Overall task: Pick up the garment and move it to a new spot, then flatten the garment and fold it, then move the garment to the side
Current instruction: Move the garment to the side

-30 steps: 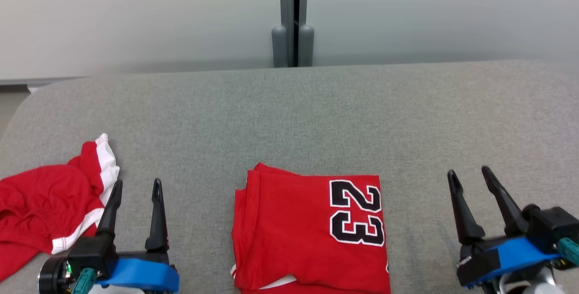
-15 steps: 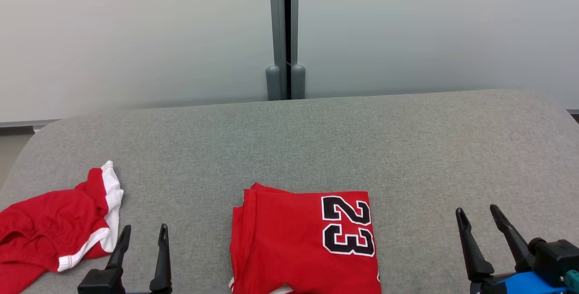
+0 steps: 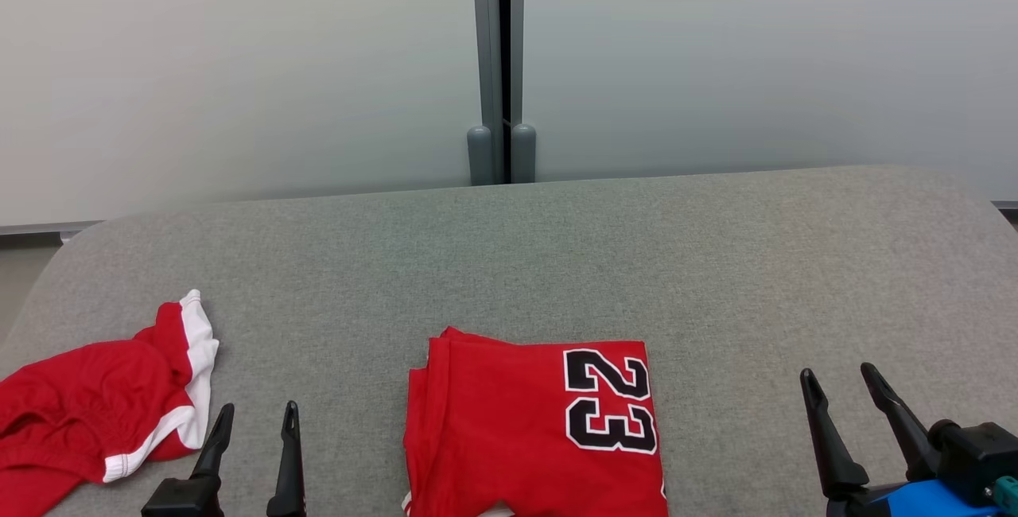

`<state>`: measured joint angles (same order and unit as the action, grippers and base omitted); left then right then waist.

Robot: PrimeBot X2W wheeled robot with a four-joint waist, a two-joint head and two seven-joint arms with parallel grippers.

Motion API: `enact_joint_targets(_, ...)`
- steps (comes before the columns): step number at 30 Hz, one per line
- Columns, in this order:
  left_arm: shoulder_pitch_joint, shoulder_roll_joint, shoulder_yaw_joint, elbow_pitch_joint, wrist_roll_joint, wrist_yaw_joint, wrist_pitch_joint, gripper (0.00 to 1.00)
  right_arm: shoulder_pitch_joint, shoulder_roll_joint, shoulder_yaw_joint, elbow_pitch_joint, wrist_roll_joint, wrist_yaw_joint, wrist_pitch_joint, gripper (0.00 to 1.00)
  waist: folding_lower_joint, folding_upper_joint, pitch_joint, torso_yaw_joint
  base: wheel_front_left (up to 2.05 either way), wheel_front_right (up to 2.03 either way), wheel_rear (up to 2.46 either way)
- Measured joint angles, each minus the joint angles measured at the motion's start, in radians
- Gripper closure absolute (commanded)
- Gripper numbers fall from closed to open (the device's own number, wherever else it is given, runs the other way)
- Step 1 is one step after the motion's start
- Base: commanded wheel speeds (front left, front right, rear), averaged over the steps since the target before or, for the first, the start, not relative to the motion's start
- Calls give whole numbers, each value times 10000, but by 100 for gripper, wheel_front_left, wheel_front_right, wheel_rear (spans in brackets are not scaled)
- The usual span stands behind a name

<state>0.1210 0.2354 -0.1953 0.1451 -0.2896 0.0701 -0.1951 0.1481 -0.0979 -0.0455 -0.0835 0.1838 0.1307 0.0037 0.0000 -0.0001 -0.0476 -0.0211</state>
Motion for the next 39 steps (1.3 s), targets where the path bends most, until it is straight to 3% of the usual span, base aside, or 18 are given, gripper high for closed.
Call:
enact_joint_targets(14, -453, 23, -111, -119, -13, -2, -123, 0, -11, -94, 31, 564, 105, 0, 119, 0, 1, 1, 216, 253, 0, 0, 0)
enact_joint_targets(21, -1125, -8, -194, -230, 21, -94, -286, 0, -360, -48, 688, 1906, 397, 0, 96, 0, 2, 3, 750, 725, 0, 0, 0)
enact_joint_targets(26, -1762, -142, -194, -240, 75, -155, -497, 0, -1521, 151, 1547, 3716, 709, 0, -265, 0, 3, 4, 1441, 1323, 0, 0, 0)
enact_joint_targets(33, -2033, -324, -178, -128, 84, -182, -621, 0, -2394, 201, 1856, 5438, 963, 0, -328, 0, 3, 4, 1985, 1932, 0, 0, 0)
enact_joint_targets(34, -2041, -341, -169, -121, 92, -182, -623, 0, -2483, 201, 1898, 5549, 1018, 0, -318, 67, 1, 3, 2031, 1979, 0, 0, 0)
enact_joint_targets(35, -2042, -357, -161, -115, 92, -182, -635, 0, -2545, 190, 1933, 5616, 1037, 0, -320, 100, 1, 3, 2063, 2010, 0, 0, 0)
enact_joint_targets(39, -2033, -397, -56, -119, 98, -165, -652, 0, -2681, 63, 2178, 5699, 1072, 2, -562, 100, 1, 3, 2117, 1906, 0, 0, 0)
